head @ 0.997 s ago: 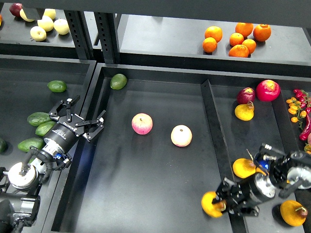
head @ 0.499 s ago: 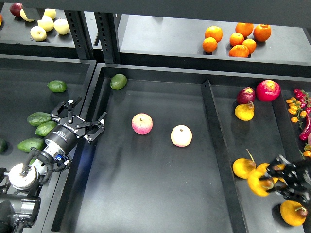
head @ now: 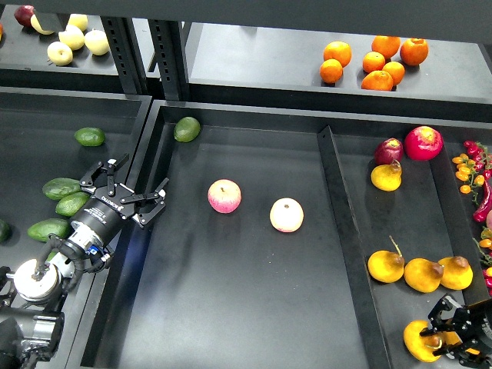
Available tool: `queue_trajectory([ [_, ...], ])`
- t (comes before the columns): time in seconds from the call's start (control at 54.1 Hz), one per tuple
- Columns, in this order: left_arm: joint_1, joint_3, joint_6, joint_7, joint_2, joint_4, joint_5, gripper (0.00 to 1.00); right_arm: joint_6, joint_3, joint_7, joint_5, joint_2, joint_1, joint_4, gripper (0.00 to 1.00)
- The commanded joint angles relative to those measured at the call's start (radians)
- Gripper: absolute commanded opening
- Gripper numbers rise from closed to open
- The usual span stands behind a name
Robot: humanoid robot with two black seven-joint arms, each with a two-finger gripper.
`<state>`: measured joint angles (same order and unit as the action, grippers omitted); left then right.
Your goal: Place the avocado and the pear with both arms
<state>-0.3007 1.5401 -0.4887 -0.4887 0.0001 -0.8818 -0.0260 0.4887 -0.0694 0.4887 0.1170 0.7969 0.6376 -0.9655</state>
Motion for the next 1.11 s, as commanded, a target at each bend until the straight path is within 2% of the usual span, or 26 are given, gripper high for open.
queue_trajectory([
  [0.0,0.002,0.000,0.000,0.000,0.000,0.000,0.000,0.99,0.000,-0.010,0.000,0.006,-0.025,-0.016,0.024,0.28],
  [0.332,0.006,0.002,0.000,0.000,0.000,0.001,0.000,0.99,0.000,-0.036,0.000,0.009,-0.064,-0.019,0.071,0.51],
  [0.351,0.006,0.002,0.000,0.000,0.000,0.001,0.000,0.99,0.000,-0.036,0.000,0.009,-0.068,-0.018,0.071,0.56],
  [0.443,0.008,0.002,0.000,0.000,0.000,0.001,0.000,0.99,0.000,-0.036,0.000,0.009,-0.070,-0.015,0.068,0.63],
  [0.554,0.009,0.002,0.000,0.000,0.000,0.001,0.000,0.99,0.000,-0.035,0.000,0.009,-0.058,-0.010,0.064,0.89],
  [0.609,0.011,0.002,0.000,0.000,0.000,0.001,0.000,0.99,0.000,-0.035,0.000,0.007,-0.051,-0.006,0.059,0.99],
  [0.887,0.015,0.000,0.000,0.000,0.000,0.001,0.000,0.99,0.000,-0.023,0.000,0.000,0.122,0.025,0.036,1.00],
  [1.09,0.015,-0.002,0.000,0.000,0.000,0.007,0.000,0.99,0.000,-0.036,0.000,-0.014,0.185,0.096,0.039,1.00],
])
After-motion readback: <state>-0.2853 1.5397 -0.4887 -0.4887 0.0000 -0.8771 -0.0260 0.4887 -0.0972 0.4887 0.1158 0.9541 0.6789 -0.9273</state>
